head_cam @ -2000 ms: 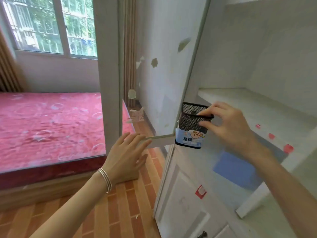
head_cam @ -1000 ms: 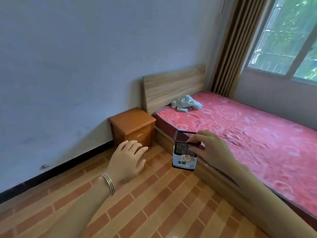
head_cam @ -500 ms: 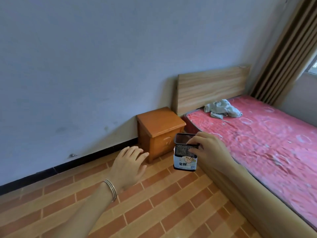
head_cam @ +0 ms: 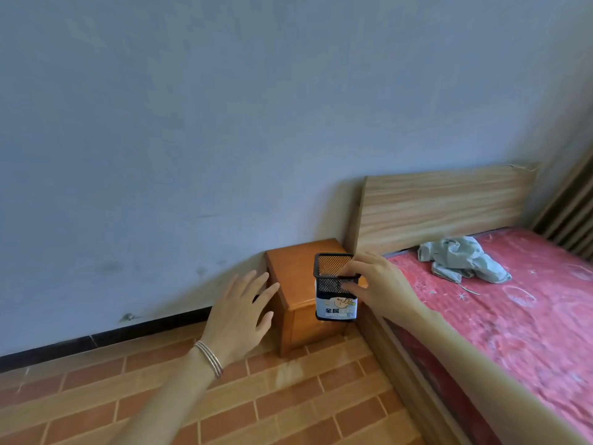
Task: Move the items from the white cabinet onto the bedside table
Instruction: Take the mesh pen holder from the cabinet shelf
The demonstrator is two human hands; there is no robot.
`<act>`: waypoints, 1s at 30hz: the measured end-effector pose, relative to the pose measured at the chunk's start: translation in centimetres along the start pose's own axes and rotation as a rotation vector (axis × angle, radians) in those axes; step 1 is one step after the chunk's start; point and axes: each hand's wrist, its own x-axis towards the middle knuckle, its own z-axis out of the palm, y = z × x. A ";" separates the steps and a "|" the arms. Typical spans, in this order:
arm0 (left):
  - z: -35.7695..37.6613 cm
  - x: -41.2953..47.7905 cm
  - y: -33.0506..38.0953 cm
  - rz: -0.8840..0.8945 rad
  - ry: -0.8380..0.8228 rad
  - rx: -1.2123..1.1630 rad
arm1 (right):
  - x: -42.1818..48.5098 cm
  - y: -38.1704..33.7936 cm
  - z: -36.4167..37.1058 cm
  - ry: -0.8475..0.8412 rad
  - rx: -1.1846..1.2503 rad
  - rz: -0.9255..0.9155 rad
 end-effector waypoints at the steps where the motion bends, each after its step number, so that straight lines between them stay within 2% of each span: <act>1: 0.8 0.9 -0.1 -0.008 -0.010 -0.002 | 1.1 1.0 0.6 -0.008 0.009 -0.008; 10: 9.2 8.1 -4.8 -0.083 -0.081 -0.002 | 9.9 8.3 9.1 -0.130 0.073 -0.029; 21: 16.7 26.7 -16.2 -0.121 -0.118 -0.046 | 29.1 17.9 18.4 -0.166 0.078 0.035; 26: 23.0 32.7 -19.0 -0.111 -0.192 -0.076 | 34.4 23.3 25.6 -0.167 0.145 0.121; 30: 31.1 35.7 -20.0 -0.106 -0.225 -0.108 | 36.6 27.5 34.4 -0.175 0.201 0.161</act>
